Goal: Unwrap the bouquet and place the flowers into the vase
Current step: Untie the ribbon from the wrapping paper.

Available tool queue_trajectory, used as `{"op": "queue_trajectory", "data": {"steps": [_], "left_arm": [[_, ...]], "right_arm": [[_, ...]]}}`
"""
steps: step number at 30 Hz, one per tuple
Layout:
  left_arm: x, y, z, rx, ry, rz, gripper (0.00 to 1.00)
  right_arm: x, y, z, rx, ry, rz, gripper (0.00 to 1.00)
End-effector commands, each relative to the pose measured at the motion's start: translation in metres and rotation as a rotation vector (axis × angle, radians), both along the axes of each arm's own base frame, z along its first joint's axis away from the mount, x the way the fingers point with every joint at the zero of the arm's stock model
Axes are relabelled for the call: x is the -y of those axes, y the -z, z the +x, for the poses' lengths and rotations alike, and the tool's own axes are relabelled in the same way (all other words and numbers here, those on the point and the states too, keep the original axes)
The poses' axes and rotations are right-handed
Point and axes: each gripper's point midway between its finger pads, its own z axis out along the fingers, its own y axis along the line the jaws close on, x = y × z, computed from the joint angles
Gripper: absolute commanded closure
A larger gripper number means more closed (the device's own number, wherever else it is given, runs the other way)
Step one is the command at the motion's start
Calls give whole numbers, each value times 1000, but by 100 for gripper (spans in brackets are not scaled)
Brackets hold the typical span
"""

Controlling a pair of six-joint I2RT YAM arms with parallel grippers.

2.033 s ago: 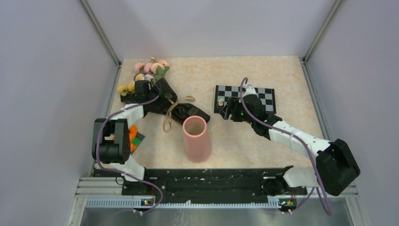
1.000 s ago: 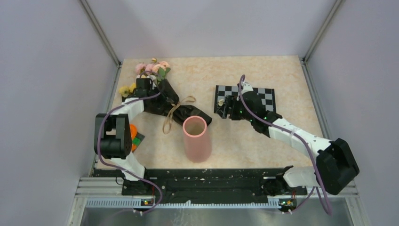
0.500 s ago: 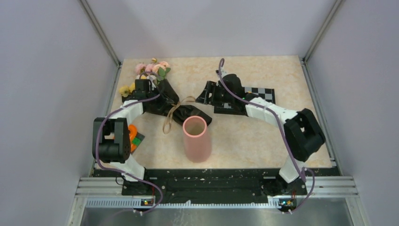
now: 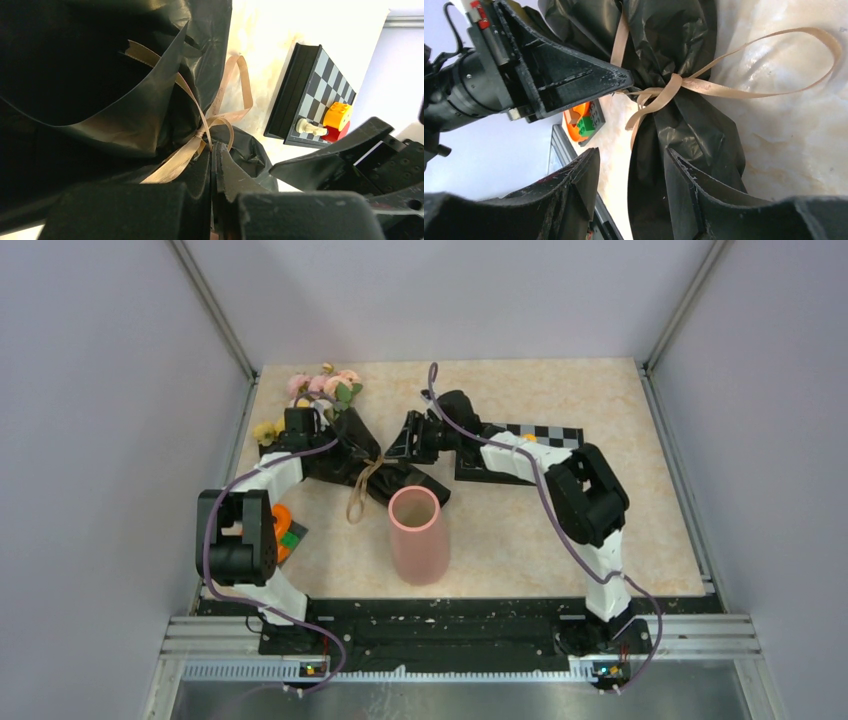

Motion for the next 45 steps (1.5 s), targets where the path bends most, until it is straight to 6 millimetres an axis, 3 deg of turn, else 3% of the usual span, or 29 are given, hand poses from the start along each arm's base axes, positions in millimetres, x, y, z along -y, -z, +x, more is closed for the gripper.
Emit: {"op": "queue_trajectory", "data": {"steps": [1, 18, 41, 45], "left_arm": [[2, -20, 6, 70, 6, -25, 100], [3, -20, 7, 72, -1, -42, 100], [6, -23, 8, 77, 7, -62, 100], [4, -21, 8, 77, 4, -54, 100]], "right_arm": [[-23, -11, -2, -12, -56, 63, 49], [-48, 23, 17, -45, -35, 79, 58], [-59, 37, 31, -60, -22, 88, 65], [-60, 38, 32, -61, -23, 88, 73]]}}
